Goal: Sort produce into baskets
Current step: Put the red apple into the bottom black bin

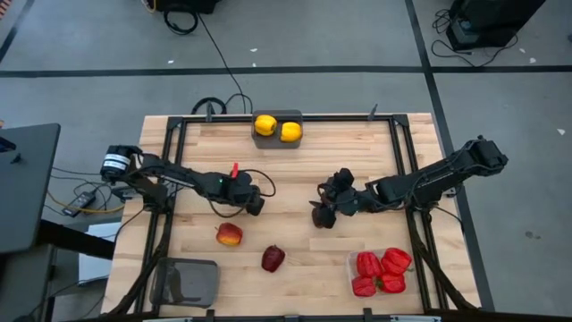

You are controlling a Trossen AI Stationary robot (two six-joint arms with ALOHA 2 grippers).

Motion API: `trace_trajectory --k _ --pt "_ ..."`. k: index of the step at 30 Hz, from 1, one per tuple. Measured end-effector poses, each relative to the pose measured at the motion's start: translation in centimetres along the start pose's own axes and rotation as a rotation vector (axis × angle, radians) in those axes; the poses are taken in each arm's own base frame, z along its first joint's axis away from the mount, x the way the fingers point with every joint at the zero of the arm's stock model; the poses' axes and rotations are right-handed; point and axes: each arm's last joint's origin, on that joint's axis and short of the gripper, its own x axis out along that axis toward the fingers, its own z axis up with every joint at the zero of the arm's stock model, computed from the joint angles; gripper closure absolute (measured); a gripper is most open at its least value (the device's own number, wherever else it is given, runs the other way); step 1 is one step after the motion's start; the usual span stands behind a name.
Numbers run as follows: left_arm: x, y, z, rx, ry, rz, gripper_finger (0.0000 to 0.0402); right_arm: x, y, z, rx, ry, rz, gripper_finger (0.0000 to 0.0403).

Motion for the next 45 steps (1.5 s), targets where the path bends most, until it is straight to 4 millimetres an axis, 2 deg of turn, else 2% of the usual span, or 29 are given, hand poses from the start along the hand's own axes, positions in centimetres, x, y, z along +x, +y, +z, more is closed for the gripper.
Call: trace_trajectory --k 3,6,9,15,19,22,26,29,35,38,41,45 --pt "0.2 0.0 0.0 0.004 0.000 0.003 0.0031 -0.3 0.5 -0.3 -0.011 -0.002 0.011 0.0094" --pt "-0.1 0.1 0.1 0.015 -0.001 0.001 0.0083 -0.6 0.8 -0.6 -0.011 -0.004 0.007 0.0097" --pt "-1.3 0.3 0.4 0.036 0.009 0.023 0.0129 -0.7 1.0 -0.7 0.002 -0.004 0.016 0.0098" --pt "-6.0 0.2 1.3 0.119 -0.015 0.045 0.0129 -0.8 1.1 -0.7 0.032 -0.013 0.015 0.0098" --pt "-9.9 -0.1 0.5 0.200 0.007 0.024 0.0115 -0.9 1.4 -0.9 0.034 -0.010 0.020 0.0099" --pt "-12.4 -0.4 -1.2 0.301 0.104 -0.006 0.0105 -1.1 1.6 -1.1 0.038 -0.013 0.023 0.0100" --pt "-15.0 -1.5 -4.9 0.457 0.315 -0.129 0.0111 -1.2 1.7 -1.3 0.047 -0.037 0.001 0.0100" --pt "-16.6 -2.0 -7.4 0.480 0.402 -0.189 0.0112 -1.2 1.7 -1.2 0.067 -0.049 -0.004 0.0100" --pt "-19.0 -1.5 -12.0 0.437 0.486 -0.200 0.0109 -1.2 1.7 -1.1 0.088 -0.053 -0.001 0.0100" --pt "-19.2 -1.5 -14.5 0.464 0.502 -0.264 0.0109 -1.2 1.8 -1.2 0.106 -0.051 0.004 0.0100" --pt "-18.4 -1.6 -16.5 0.508 0.501 -0.294 0.0108 -1.4 2.0 -1.3 0.108 -0.047 0.014 0.0100" --pt "-16.8 -1.9 -17.8 0.507 0.475 -0.267 0.0105 -1.5 2.2 -1.5 0.106 -0.045 0.023 0.0100"
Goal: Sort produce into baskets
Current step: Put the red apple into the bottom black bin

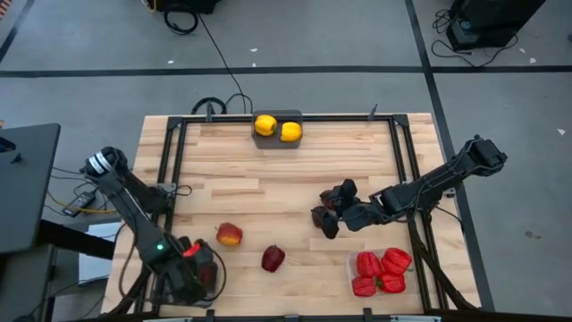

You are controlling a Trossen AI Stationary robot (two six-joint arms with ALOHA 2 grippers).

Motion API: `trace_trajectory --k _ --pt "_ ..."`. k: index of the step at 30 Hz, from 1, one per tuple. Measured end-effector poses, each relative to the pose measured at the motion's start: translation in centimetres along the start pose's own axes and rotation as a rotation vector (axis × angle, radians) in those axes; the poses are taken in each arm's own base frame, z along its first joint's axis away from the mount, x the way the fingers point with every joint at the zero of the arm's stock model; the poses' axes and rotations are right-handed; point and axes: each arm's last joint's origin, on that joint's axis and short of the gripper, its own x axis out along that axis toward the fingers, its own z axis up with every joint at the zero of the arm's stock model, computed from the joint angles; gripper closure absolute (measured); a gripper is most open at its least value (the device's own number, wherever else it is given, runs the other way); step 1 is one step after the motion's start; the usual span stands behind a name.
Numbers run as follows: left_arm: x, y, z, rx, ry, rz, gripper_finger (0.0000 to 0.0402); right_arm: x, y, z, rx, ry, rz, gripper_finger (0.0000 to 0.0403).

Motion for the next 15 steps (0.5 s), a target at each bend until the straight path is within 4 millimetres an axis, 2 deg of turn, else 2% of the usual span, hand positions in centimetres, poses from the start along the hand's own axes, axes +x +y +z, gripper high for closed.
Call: trace_trajectory --k 6,11,15 --pt "1.4 0.2 0.3 -0.010 0.009 0.066 0.0066 -0.3 0.3 -0.3 0.005 0.002 0.013 0.0100" --pt "1.5 0.2 0.5 0.008 0.035 0.067 0.0014 -0.5 0.5 -0.4 -0.001 0.004 0.022 0.0100" --pt "1.1 0.4 1.4 0.022 0.058 0.063 0.0009 -0.5 0.5 -0.4 -0.001 0.003 0.020 0.0100"
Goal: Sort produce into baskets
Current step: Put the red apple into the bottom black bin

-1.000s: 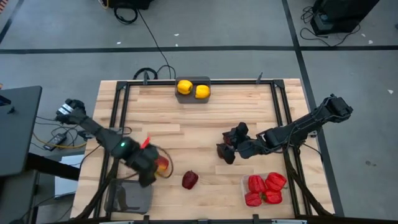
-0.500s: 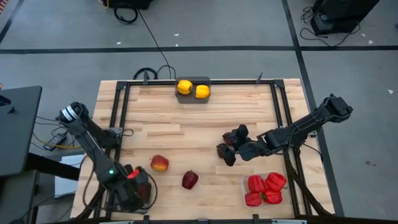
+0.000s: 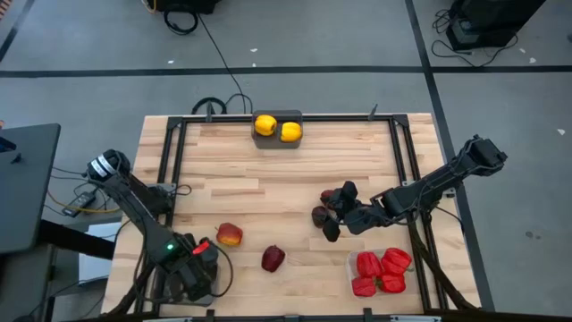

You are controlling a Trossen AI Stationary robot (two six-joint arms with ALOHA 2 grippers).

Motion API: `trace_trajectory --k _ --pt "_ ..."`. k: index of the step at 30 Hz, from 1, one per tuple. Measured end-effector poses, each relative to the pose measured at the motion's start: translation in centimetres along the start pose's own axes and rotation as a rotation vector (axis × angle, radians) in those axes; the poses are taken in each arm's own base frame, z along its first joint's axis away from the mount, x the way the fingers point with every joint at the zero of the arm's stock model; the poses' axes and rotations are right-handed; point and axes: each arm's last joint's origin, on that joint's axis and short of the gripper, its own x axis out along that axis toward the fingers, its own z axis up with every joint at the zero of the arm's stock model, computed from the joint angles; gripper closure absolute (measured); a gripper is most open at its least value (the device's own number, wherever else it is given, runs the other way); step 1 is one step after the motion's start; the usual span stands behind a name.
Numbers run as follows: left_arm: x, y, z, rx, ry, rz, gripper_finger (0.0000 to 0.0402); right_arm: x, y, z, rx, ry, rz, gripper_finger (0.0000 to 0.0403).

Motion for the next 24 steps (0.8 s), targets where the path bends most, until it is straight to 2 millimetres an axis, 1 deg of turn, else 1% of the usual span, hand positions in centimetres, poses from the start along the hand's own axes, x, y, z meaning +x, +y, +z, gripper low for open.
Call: trace_trajectory --k 2,9,13,18,24 --pt "-0.6 0.0 0.7 0.014 -0.024 0.005 0.0016 0.0 0.0 0.0 0.000 0.000 0.000 0.0100" --pt "-3.6 0.4 3.3 0.131 -0.207 0.130 0.0027 0.0 0.0 0.0 -0.002 -0.014 -0.016 0.0100" --pt "-4.6 0.9 4.9 0.246 -0.291 0.202 0.0027 0.0 -0.1 0.0 -0.003 -0.014 -0.016 0.0100" --pt "-4.3 1.4 6.4 0.405 -0.313 0.303 0.0027 0.0 -0.1 0.0 -0.006 -0.007 -0.013 0.0100" --pt "-2.4 1.7 8.6 0.523 -0.239 0.401 0.0027 -0.1 -0.2 -0.3 -0.004 0.009 -0.029 0.0100"
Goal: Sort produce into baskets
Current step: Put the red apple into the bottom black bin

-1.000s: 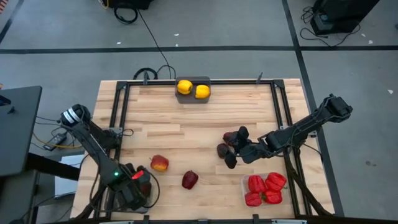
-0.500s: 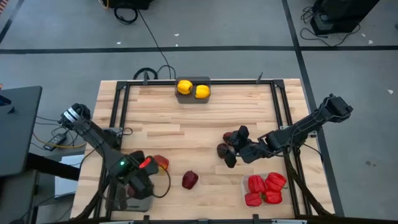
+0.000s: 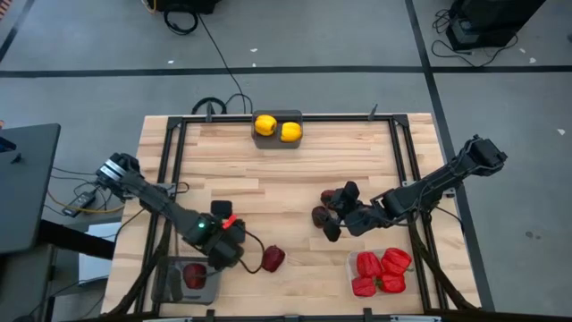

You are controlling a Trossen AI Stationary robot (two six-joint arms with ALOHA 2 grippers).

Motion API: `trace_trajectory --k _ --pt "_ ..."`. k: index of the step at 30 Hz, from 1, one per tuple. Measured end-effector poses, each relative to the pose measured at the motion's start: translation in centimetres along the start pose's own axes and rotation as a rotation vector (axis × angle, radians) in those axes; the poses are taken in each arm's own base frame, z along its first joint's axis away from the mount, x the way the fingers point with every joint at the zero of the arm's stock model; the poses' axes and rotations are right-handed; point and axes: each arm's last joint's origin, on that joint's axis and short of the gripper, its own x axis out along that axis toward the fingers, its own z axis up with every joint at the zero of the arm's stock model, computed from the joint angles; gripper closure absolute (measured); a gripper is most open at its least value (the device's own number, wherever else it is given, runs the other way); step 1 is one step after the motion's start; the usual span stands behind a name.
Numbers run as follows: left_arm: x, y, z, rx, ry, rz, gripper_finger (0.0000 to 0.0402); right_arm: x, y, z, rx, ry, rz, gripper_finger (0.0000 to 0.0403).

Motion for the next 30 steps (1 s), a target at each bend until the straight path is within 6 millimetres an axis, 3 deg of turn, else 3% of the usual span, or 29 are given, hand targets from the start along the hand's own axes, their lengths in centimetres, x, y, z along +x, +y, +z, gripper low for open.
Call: trace_trajectory --k 9,19,25,30 --pt "3.8 -1.1 1.4 0.187 0.143 -0.081 0.0026 -0.1 -0.1 -0.3 0.003 0.013 -0.010 0.0100" --pt "7.8 -1.5 1.7 0.248 0.281 0.025 0.0009 -0.2 -0.2 -0.5 -0.015 0.014 -0.033 0.0100" --pt "8.3 -1.2 1.8 0.205 0.323 0.023 0.0015 -0.3 -0.2 -0.6 -0.021 0.017 -0.040 0.0100" --pt "8.1 -0.9 1.9 0.156 0.305 0.039 0.0072 -0.3 -0.2 -0.6 -0.022 0.015 -0.043 0.0100"
